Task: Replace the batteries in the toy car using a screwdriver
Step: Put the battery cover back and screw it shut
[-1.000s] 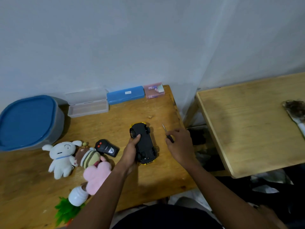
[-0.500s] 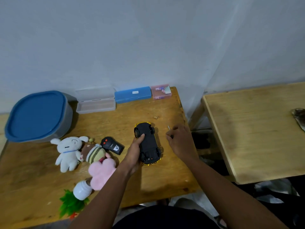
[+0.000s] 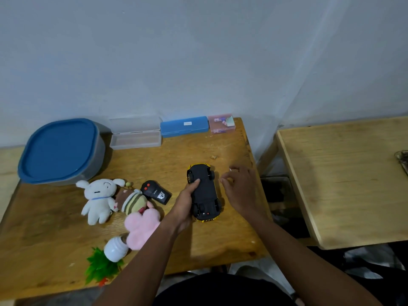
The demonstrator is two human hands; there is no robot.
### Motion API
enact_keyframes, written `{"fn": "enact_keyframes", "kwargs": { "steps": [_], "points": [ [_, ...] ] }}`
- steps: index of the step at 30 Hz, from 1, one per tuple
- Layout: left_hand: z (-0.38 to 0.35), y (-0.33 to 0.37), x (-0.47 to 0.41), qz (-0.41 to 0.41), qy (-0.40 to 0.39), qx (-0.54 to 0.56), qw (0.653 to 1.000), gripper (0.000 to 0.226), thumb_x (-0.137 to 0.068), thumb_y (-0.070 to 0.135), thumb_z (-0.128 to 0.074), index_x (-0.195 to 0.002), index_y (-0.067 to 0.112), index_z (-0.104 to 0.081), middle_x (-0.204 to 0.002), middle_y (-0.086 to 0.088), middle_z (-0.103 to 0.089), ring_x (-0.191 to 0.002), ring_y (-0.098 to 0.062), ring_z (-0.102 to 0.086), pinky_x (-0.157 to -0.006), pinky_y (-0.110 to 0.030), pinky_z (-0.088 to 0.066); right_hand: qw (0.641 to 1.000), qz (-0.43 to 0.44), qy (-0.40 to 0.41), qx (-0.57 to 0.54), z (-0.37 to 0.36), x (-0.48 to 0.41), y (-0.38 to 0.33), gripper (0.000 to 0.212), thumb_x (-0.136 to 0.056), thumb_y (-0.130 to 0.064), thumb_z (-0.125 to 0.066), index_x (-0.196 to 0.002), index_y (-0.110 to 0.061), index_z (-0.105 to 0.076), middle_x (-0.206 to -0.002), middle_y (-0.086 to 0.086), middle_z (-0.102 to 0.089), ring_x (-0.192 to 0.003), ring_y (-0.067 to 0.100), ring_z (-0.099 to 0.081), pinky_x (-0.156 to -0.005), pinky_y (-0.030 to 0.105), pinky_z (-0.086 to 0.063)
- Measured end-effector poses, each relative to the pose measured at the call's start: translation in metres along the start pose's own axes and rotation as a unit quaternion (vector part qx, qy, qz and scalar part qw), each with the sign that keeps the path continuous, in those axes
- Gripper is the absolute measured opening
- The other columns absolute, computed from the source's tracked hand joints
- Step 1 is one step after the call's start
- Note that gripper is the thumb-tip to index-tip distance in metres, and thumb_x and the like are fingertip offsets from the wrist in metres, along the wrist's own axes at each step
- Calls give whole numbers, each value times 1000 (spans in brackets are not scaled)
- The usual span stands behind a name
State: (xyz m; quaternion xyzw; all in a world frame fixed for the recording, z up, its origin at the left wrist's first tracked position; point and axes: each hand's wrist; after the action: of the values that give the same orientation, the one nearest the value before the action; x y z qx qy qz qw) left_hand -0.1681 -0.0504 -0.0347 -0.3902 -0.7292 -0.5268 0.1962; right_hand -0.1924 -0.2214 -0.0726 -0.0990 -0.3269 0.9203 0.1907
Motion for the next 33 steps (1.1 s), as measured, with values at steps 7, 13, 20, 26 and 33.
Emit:
{"fn": "enact_keyframes", "kwargs": {
  "steps": [7, 13, 20, 26, 33],
  "points": [
    [3, 5, 1, -23, -16, 14, 1000, 33, -104, 35, -47, -116, 13, -68, -96, -9, -78, -83, -27, -73, -80, -41, -57, 976, 12, 23, -217, 7, 16, -48, 4, -83, -21, -73, -84, -25, -73, -92, -8, -57, -97, 13, -56, -84, 36, -50],
    [1, 9, 3, -41, -14, -16, 999, 36, -104, 36, -47, -121, 13, -68, -108, -13, -75, -96, -30, -71, -91, -47, -54, 981, 14, -1, -196, 5, 14, -51, 2, -85, -25, -74, -85, -27, -74, -87, -10, -57, -94, 13, -56, -81, 39, -51],
    [4, 8, 2, -52, -4, -37, 998, 43, -103, 39, -49, -139, 15, -56, -128, -16, -69, -115, -35, -67, -95, -48, -56, 983, 1, -13, -181, 6, 10, -54, 2, -84, -26, -75, -85, -26, -75, -85, -8, -54, -92, 13, -55, -78, 33, -50],
    [6, 6, 0, -68, 5, -50, 996, 43, -103, 39, -50, -140, 17, -54, -130, -15, -68, -117, -34, -66, -103, -53, -52, 980, -28, -48, -192, 7, 4, -52, 3, -81, -30, -77, -84, -28, -77, -85, -5, -56, -89, 11, -54, -71, 21, -38],
    [5, 6, -2, -71, 1, -48, 996, 41, -103, 37, -49, -139, 17, -53, -131, -18, -66, -119, -36, -65, -104, -55, -50, 967, -54, -62, -243, 9, 5, -55, 5, -80, -25, -79, -83, -29, -77, -87, -1, -59, -84, 11, -56, -72, 26, -45]
  ]
}}
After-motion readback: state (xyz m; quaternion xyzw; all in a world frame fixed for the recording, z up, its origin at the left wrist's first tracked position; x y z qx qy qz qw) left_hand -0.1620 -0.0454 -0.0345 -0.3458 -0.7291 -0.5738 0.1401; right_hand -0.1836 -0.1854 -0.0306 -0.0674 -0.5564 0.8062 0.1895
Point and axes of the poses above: each hand's wrist, its own x-axis away from the middle knuckle, its own z-axis out of the back of the hand, y = z × x
